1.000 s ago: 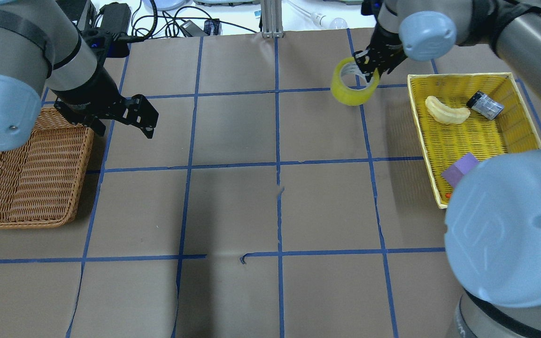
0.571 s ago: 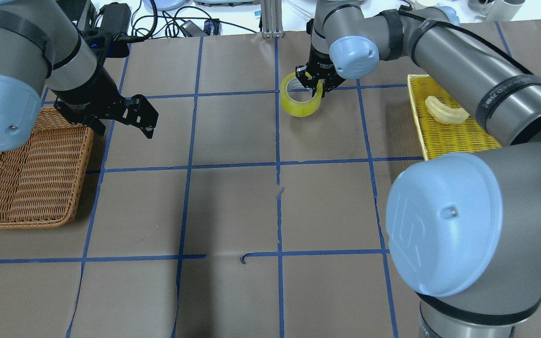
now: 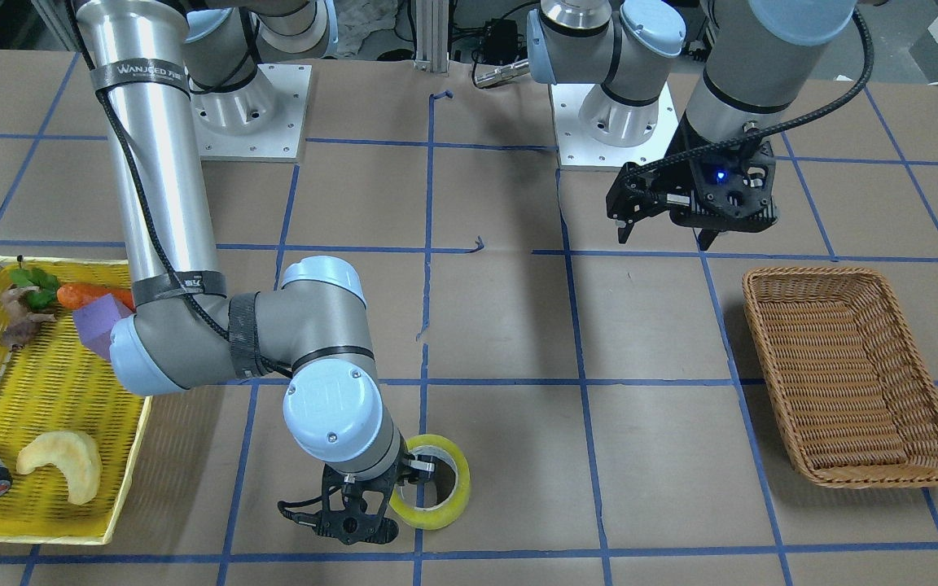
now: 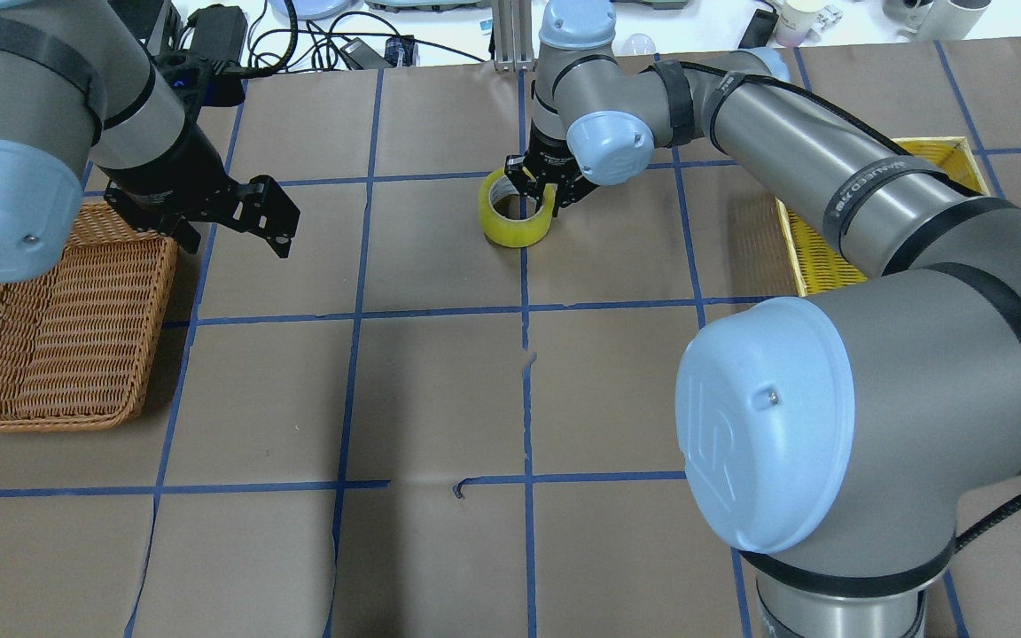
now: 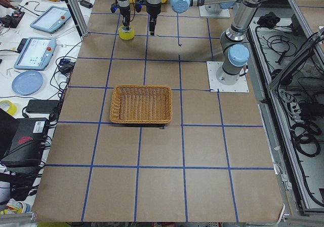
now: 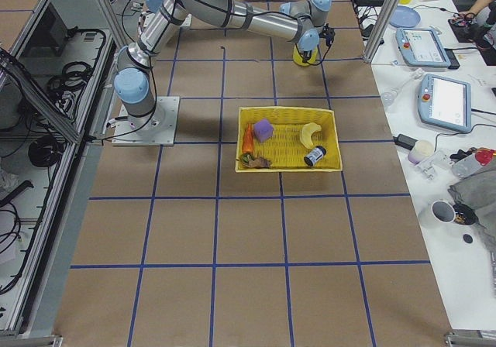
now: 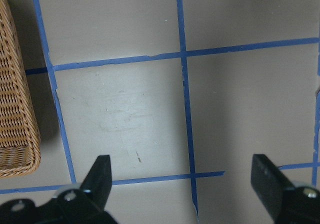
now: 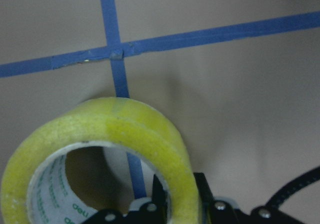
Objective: Transfer tape with both arms
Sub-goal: 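Release the tape roll on the table with the right gripper while the left arm approaches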
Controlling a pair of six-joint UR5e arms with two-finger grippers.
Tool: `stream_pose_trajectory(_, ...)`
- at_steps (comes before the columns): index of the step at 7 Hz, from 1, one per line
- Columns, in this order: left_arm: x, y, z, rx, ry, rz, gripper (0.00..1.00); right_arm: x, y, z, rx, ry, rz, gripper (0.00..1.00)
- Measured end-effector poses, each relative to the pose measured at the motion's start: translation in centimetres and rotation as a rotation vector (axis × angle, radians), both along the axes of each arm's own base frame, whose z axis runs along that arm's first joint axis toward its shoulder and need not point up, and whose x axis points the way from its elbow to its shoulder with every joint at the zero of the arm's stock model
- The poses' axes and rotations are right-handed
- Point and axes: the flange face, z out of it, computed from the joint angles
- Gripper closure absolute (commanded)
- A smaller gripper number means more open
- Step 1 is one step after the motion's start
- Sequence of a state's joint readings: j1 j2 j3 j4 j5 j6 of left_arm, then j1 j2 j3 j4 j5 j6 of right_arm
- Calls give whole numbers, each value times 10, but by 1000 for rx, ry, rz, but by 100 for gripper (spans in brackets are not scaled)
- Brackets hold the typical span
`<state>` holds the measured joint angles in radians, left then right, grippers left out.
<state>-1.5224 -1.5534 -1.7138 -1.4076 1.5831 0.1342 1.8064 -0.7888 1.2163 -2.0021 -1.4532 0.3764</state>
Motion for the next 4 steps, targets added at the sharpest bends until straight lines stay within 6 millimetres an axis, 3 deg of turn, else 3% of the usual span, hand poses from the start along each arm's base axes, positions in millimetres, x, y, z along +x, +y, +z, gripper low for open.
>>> stream_pose_trajectory(2,1,-12,-8,-13,-1,7,0,3,2,1,4,-20,-3,14)
stream_pose_trajectory(4,2,-24,-18,-11,3,22,0,2,4,23,-20,-24,-5,9)
